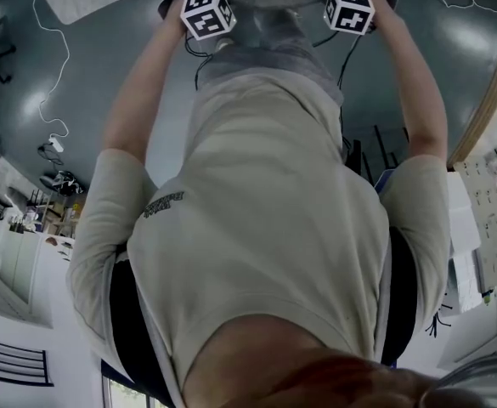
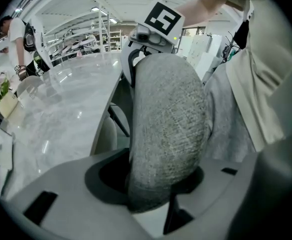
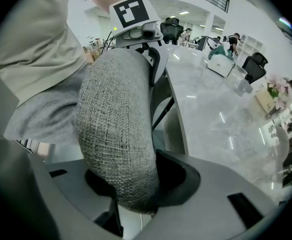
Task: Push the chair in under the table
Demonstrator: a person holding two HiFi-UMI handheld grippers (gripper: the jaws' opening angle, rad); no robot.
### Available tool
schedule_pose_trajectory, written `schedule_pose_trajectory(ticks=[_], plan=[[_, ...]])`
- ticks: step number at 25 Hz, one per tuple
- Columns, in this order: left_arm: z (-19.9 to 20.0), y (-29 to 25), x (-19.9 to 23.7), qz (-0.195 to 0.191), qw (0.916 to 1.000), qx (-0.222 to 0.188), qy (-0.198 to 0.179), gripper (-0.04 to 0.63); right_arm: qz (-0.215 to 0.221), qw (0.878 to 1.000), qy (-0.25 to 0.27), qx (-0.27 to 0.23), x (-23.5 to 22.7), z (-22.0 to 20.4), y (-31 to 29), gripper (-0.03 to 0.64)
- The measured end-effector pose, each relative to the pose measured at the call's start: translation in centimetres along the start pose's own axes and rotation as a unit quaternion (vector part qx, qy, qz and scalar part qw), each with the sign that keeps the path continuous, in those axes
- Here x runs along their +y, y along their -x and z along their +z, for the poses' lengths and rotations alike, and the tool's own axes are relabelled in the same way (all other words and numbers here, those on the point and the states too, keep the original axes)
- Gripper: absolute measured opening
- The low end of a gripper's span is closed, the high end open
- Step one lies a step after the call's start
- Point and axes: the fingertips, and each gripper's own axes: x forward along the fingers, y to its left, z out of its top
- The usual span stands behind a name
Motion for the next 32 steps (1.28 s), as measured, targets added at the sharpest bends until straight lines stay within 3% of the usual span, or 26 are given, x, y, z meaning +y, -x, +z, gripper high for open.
schedule_pose_trajectory(ticks=[11, 17, 21, 23, 26, 30, 32], plan=[[0.0, 0.2, 0.2, 0.002, 0.9998, 0.020, -0.002, 0.189, 0.013, 1.000, -0.009, -0.008, -0.3, -0.2, 0.0, 0.202], [0.1, 2.5, -0.6, -0.026, 0.9979, 0.016, 0.058, 0.189, 0.036, 0.999, -0.024, -0.008, 0.1, 0.0, 1.0, 0.207], [0.5, 4.1, -1.1, -0.030, 0.9981, 0.020, 0.051, 0.189, 0.052, 0.997, -0.049, -0.021, 0.5, 0.5, 3.0, 0.207], [1.8, 5.7, -1.6, -0.044, 0.9967, -0.008, 0.067, 0.189, 0.058, 0.995, -0.072, -0.035, 0.7, 0.6, 4.5, 0.207], [4.4, 8.6, -1.6, -0.053, 0.9879, -0.077, 0.124, 0.187, 0.066, 0.990, -0.110, -0.067, 0.9, 1.1, 6.9, 0.199], [7.2, 12.5, 0.8, -0.003, 0.9698, -0.163, 0.181, 0.187, 0.045, 0.975, -0.172, -0.135, -0.6, 3.2, 10.7, 0.169], [9.1, 15.2, 2.7, 0.041, 0.9521, -0.223, 0.205, 0.181, 0.022, 0.968, -0.188, -0.165, -1.9, 4.4, 12.8, 0.167]])
